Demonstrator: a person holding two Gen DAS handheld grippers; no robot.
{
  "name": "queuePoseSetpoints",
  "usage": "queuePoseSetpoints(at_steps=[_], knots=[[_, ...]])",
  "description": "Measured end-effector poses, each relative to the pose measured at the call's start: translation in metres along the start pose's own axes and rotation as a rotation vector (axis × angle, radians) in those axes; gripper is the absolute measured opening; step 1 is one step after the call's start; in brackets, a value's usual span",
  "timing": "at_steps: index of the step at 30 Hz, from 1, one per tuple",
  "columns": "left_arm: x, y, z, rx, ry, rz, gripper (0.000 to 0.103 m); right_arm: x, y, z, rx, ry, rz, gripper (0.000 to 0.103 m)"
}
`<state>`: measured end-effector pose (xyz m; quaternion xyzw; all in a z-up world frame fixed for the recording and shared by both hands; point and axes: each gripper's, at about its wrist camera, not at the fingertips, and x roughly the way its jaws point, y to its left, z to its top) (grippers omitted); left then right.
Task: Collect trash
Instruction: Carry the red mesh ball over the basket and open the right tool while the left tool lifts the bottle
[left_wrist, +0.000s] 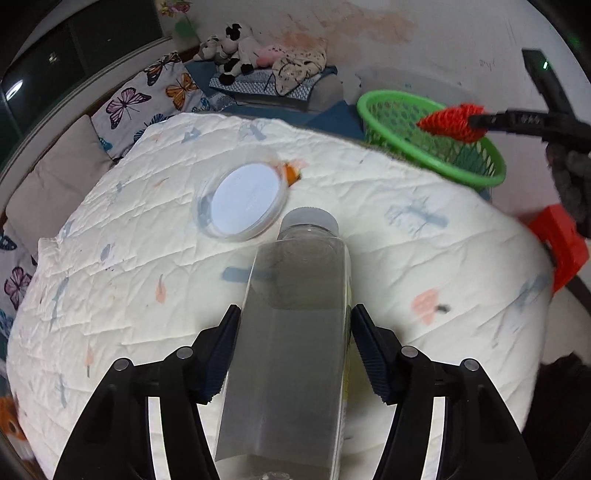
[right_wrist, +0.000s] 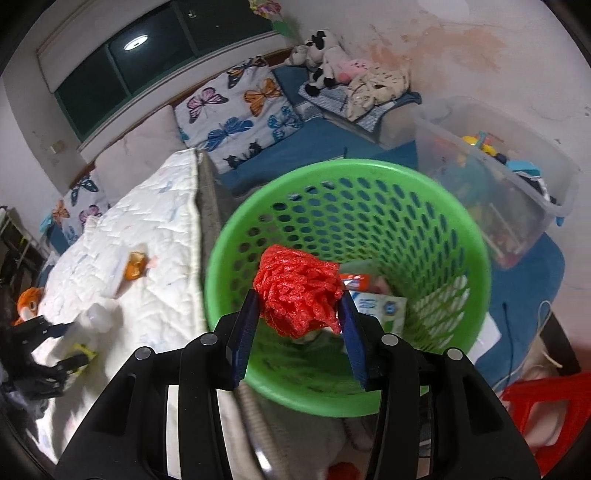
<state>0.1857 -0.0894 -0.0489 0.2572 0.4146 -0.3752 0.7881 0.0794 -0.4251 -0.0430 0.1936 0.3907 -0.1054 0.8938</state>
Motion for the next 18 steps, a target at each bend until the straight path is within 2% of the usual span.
queuePoseSetpoints(at_steps=[5, 9, 18], knots=[[-0.008, -0.022, 0.015, -0.046, -0.056, -0.030, 0.059, 0.011, -0.012, 0.001, -0.020, 0.019, -0.016, 0.048], [-0.006, -0.040, 0.032, -0.086, -0.089, -0.054, 0.059, 0.015, -0.021, 0.000, -0.028, 0.025, -0.016, 0.065], [0.004, -0.077, 0.078, -0.128, -0.134, -0.111, 0.059, 0.005, -0.044, -0.001, -0.034, 0.019, 0.012, 0.077]])
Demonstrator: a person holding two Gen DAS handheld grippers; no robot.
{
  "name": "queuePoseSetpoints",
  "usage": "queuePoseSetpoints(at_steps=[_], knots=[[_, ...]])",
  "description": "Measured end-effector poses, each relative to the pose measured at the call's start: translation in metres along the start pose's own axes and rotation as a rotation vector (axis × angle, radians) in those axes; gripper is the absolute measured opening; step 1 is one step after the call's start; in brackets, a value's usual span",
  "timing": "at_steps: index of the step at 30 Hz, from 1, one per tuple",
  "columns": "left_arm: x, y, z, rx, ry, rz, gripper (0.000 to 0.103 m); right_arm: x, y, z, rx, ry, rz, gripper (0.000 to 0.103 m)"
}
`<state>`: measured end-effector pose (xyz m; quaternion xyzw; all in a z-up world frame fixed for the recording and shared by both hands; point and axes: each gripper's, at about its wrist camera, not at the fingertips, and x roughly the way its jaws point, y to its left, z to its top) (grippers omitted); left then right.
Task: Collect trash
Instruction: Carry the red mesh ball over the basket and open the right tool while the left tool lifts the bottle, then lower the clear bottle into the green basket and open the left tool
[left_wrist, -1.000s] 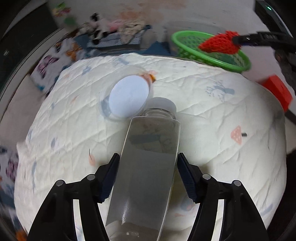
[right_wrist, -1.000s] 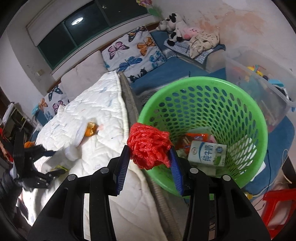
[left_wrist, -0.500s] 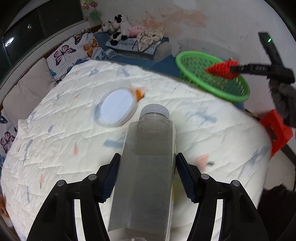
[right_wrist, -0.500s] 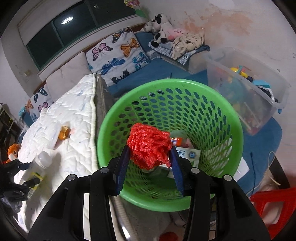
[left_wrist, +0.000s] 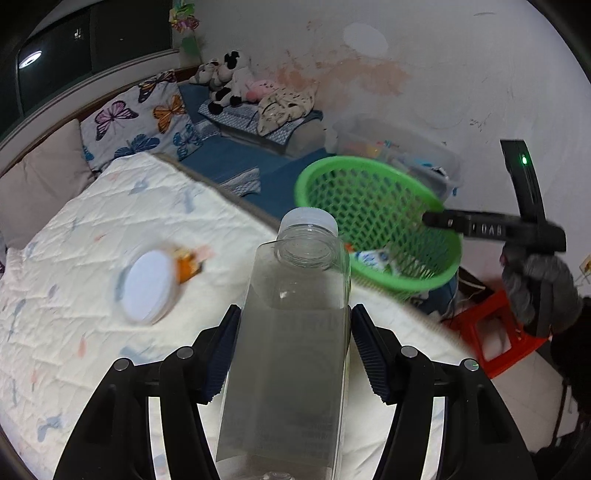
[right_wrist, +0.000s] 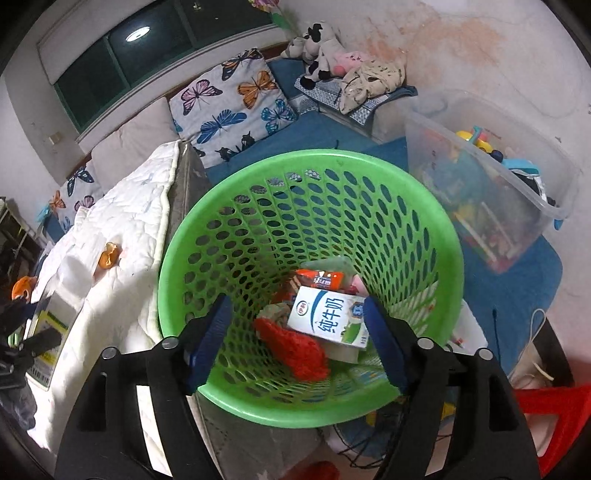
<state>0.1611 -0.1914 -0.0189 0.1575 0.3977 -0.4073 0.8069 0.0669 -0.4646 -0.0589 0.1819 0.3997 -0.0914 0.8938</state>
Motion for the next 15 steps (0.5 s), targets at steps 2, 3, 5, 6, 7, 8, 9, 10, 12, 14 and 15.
queuePoseSetpoints(at_steps=[2, 3, 5, 6, 7, 8, 9, 10, 12, 14, 15], knots=[[0.007, -0.010, 0.010, -0.011, -0.002, -0.016, 0.059, -0.005, -0.003, -0.001, -0.008, -0.007, 0.003, 0.079], [0.012, -0.016, 0.016, -0.014, -0.005, -0.021, 0.059, -0.008, -0.005, -0.001, -0.012, -0.010, 0.004, 0.081], [0.018, -0.024, 0.024, -0.022, -0.007, -0.029, 0.059, -0.012, -0.007, -0.003, -0.016, -0.016, 0.008, 0.082], [0.023, -0.029, 0.031, -0.031, -0.007, -0.038, 0.059, -0.015, -0.010, -0.004, -0.014, -0.022, 0.008, 0.082], [0.027, -0.032, 0.035, -0.037, -0.006, -0.042, 0.059, -0.017, -0.011, -0.004, -0.012, -0.024, 0.012, 0.083], [0.031, -0.035, 0.040, -0.044, -0.005, -0.049, 0.059, -0.019, -0.012, -0.005, -0.010, -0.026, 0.016, 0.083], [0.035, -0.039, 0.045, -0.047, -0.005, -0.056, 0.059, -0.021, -0.014, -0.006, -0.007, -0.030, 0.020, 0.083], [0.040, -0.043, 0.051, -0.050, -0.005, -0.058, 0.059, -0.023, -0.015, -0.007, -0.005, -0.033, 0.022, 0.083], [0.049, -0.049, 0.059, -0.056, -0.001, -0.070, 0.059, -0.026, -0.017, -0.008, -0.003, -0.038, 0.027, 0.083], [0.060, -0.056, 0.070, -0.070, 0.008, -0.078, 0.059, -0.027, -0.018, -0.010, -0.004, -0.041, 0.023, 0.083], [0.066, -0.059, 0.075, -0.076, 0.012, -0.083, 0.059, -0.028, -0.019, -0.011, -0.002, -0.042, 0.023, 0.083]])
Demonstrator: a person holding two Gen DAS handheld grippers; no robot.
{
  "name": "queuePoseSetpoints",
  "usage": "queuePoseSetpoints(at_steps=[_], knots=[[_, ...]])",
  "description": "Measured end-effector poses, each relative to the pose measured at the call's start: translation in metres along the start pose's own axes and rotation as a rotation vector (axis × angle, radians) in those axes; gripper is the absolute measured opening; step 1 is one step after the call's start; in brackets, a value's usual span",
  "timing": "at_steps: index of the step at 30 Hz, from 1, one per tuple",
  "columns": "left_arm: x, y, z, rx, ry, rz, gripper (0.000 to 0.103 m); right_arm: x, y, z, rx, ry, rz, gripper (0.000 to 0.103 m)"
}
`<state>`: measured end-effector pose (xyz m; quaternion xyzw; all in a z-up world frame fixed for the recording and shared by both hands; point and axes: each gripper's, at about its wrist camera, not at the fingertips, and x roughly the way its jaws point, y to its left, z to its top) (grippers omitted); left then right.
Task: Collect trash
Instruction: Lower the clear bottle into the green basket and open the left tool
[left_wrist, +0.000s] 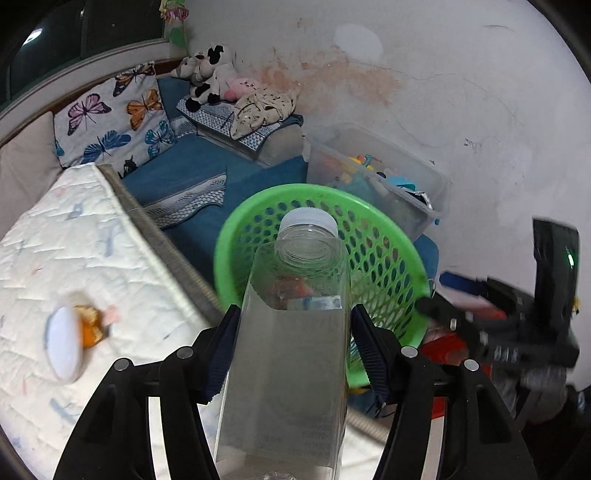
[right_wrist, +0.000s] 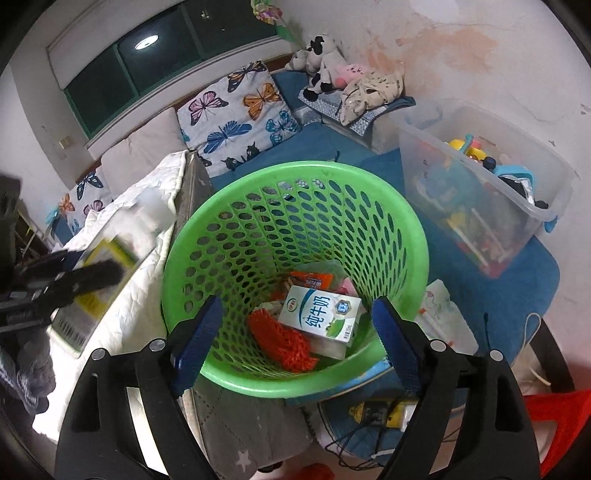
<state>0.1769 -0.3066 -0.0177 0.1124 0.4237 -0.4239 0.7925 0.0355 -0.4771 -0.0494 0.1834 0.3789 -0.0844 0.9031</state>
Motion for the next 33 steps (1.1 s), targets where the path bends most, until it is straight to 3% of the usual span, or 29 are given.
queuePoseSetpoints(at_steps=[8, 16, 22, 33], knots=[[0.038, -0.014, 0.025, -0.046, 0.037, -0.009, 0.059, 0.001, -0.006, -0.004, 0.012, 0.011, 0.009, 0.083], [0.065, -0.017, 0.027, -0.090, 0.077, -0.016, 0.059, 0.002, -0.010, -0.008, 0.021, 0.015, 0.019, 0.083], [0.056, -0.014, 0.024, -0.095, 0.035, -0.032, 0.063, 0.002, -0.010, -0.008, 0.020, 0.013, 0.021, 0.083], [0.006, 0.016, 0.000, -0.087, -0.047, 0.084, 0.063, -0.002, 0.009, -0.009, -0.005, 0.006, 0.047, 0.083]])
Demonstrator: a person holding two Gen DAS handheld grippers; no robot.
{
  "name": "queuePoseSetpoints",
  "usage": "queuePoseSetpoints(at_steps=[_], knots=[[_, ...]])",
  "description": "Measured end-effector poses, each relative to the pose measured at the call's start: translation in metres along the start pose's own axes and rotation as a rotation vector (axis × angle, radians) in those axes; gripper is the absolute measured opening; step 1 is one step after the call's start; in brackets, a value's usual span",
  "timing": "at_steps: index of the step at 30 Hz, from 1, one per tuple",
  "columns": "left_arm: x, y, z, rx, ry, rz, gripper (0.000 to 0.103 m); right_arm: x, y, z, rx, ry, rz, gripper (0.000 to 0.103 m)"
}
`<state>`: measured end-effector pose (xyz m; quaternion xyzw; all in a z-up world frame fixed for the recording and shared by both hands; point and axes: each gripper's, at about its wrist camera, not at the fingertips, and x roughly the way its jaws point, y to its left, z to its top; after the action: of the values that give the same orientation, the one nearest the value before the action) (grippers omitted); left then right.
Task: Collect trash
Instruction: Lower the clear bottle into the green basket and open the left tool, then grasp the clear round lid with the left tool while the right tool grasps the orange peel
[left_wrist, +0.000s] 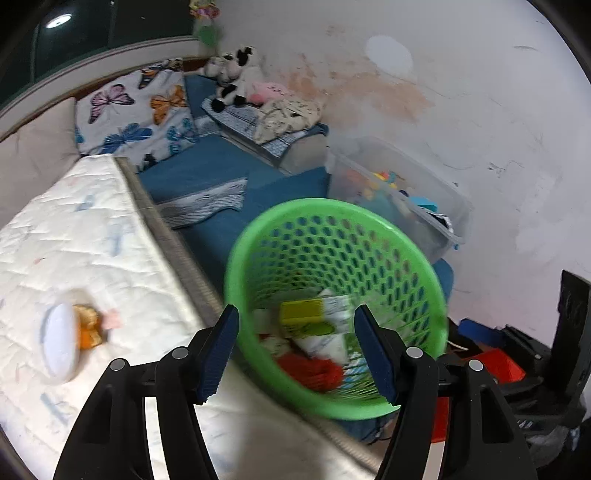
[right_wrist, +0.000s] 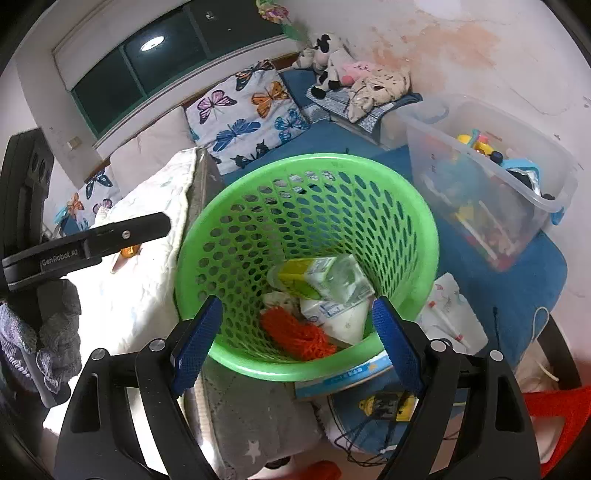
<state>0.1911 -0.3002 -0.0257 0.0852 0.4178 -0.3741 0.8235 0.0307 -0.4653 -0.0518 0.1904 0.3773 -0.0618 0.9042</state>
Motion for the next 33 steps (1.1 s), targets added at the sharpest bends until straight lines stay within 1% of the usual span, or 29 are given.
queuePoseSetpoints(at_steps=[5, 8, 12, 15, 18, 24, 27, 31, 33], knots=[[-0.014, 0.025, -0.011, 0.002, -0.020, 0.074, 0.063, 0.001, 0.008, 0.002, -0.010, 0.000, 0.010, 0.083], [-0.021, 0.044, -0.018, 0.004, -0.029, 0.135, 0.062, 0.001, 0.015, 0.004, -0.022, 0.001, 0.015, 0.083], [-0.025, 0.077, -0.029, -0.014, -0.027, 0.218, 0.060, 0.005, 0.025, 0.004, -0.041, 0.009, 0.022, 0.084], [-0.028, 0.097, -0.035, -0.023, -0.020, 0.263, 0.059, 0.009, 0.034, 0.006, -0.057, 0.015, 0.033, 0.084], [-0.027, 0.116, -0.041, -0.007, -0.004, 0.317, 0.057, 0.014, 0.043, 0.008, -0.077, 0.022, 0.045, 0.084], [-0.020, 0.139, -0.050, 0.010, 0.032, 0.355, 0.049, 0.021, 0.065, 0.012, -0.115, 0.030, 0.071, 0.084], [-0.016, 0.145, -0.052, 0.010, 0.042, 0.358, 0.041, 0.024, 0.077, 0.013, -0.138, 0.033, 0.083, 0.084], [-0.014, 0.150, -0.052, 0.007, 0.035, 0.362, 0.032, 0.030, 0.095, 0.016, -0.173, 0.042, 0.101, 0.084], [-0.014, 0.151, -0.052, 0.007, 0.032, 0.366, 0.030, 0.034, 0.104, 0.016, -0.192, 0.046, 0.109, 0.084]])
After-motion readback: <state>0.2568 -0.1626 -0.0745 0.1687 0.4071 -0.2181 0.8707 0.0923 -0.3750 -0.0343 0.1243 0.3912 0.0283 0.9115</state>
